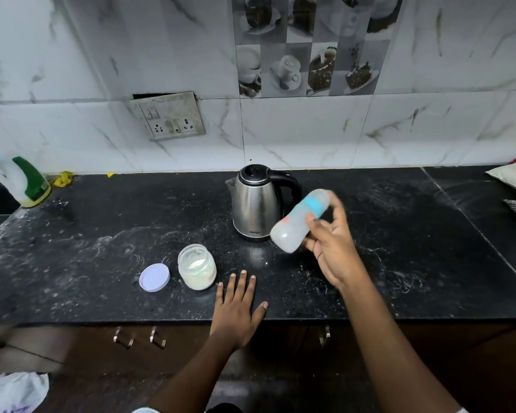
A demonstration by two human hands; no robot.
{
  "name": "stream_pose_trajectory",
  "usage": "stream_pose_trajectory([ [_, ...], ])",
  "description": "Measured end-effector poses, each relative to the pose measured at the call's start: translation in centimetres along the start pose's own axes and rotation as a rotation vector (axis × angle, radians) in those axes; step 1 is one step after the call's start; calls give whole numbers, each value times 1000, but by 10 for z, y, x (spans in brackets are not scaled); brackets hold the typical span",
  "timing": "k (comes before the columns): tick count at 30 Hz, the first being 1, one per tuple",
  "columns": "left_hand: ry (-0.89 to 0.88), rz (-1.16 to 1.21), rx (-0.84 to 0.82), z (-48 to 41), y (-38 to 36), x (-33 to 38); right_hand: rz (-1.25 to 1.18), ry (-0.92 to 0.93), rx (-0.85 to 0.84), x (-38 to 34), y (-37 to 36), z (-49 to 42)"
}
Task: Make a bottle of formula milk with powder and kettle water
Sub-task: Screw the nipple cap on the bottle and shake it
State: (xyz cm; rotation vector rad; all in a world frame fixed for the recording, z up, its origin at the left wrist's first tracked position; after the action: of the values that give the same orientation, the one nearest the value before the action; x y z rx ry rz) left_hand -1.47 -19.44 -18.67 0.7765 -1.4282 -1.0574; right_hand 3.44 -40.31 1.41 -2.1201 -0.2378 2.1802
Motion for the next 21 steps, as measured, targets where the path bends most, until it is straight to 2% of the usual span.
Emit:
stream_pose_trajectory([
  [2, -3, -3, 7, 0, 1, 0, 100, 1, -105, -2, -10, 4],
  [6, -4, 0, 4, 1, 1, 0, 0, 24, 32, -6, 3, 4],
  [9, 0, -4, 5, 0, 1, 0, 111, 13, -117, -8, -7, 6],
  [12, -4, 2, 15, 1, 3, 0, -3, 18, 32, -3, 1, 5],
  [16, -5, 5, 17, 1, 5, 2, 68, -4, -99, -3, -9, 9],
  [19, 1, 5, 0, 0, 3, 1, -47, 3, 85, 0, 7, 6],
  [21, 2, 2, -9, 1, 3, 2, 5, -5, 39, -1, 7, 7],
])
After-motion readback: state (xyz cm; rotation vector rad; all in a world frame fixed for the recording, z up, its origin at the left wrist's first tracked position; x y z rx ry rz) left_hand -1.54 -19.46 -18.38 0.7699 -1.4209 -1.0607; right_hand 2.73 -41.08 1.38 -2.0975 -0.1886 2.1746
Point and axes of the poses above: each hand's wrist, its own z-axis away from the middle knuckle, its own y-axis out of the back of the hand, x = y × z, the point moved 6 cm from there along -z, towards the middle knuckle, and after that the axes turned 13 degrees about z, right-handed, at the moved point
